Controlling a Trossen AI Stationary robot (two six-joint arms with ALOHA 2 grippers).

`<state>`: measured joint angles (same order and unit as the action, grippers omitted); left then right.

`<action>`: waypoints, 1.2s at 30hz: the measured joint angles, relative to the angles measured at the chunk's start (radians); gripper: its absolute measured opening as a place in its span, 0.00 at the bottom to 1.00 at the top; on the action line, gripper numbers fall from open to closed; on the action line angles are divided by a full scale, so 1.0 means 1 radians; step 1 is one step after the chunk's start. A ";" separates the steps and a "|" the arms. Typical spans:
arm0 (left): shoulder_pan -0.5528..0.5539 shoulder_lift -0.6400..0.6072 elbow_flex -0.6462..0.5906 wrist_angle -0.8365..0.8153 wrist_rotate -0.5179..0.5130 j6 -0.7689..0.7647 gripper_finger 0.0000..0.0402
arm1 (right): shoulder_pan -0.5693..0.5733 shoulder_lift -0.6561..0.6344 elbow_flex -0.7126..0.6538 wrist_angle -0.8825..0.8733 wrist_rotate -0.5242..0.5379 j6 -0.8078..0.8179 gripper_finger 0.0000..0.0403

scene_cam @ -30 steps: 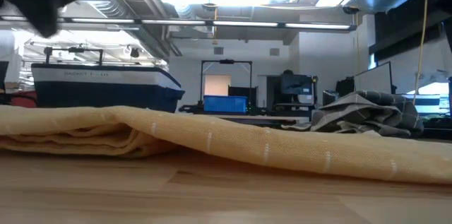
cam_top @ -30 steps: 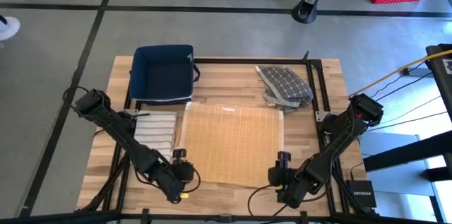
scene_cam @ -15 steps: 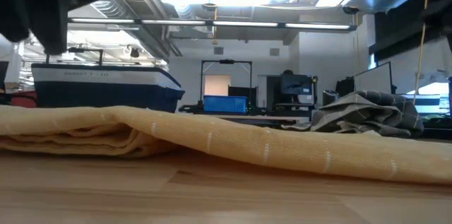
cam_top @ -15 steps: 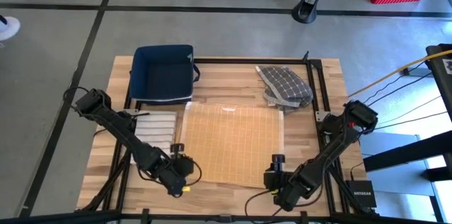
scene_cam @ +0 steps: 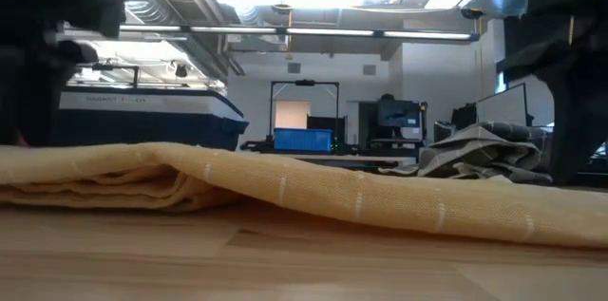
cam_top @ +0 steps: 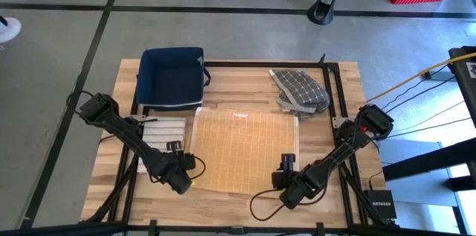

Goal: Fold towel
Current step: Fold the orange pattern towel

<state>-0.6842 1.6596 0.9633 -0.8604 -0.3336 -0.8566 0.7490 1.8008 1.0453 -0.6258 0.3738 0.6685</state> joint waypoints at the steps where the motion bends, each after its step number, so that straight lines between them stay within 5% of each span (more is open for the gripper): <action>1: 0.000 0.000 -0.016 0.033 0.001 0.005 0.41 | 0.000 0.000 -0.017 0.022 0.000 0.000 0.59; 5: -0.003 0.000 -0.059 0.100 0.004 0.012 0.41 | 0.004 -0.002 -0.069 0.073 -0.012 0.018 0.59; 24: -0.061 -0.005 -0.105 -0.041 0.119 -0.258 0.41 | 0.134 -0.086 -0.083 -0.194 -0.221 0.205 0.59; 31: -0.051 -0.009 0.007 -0.131 0.158 -0.225 0.41 | 0.130 -0.086 -0.025 -0.231 -0.204 0.220 0.59; 36: -0.029 -0.028 0.087 -0.101 0.032 -0.099 0.41 | 0.107 -0.089 0.033 -0.239 -0.012 0.144 0.59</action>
<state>-0.7135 1.6318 1.0503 -0.9612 -0.3013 -0.9555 0.8558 1.7119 1.0787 -0.8652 0.3622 0.8126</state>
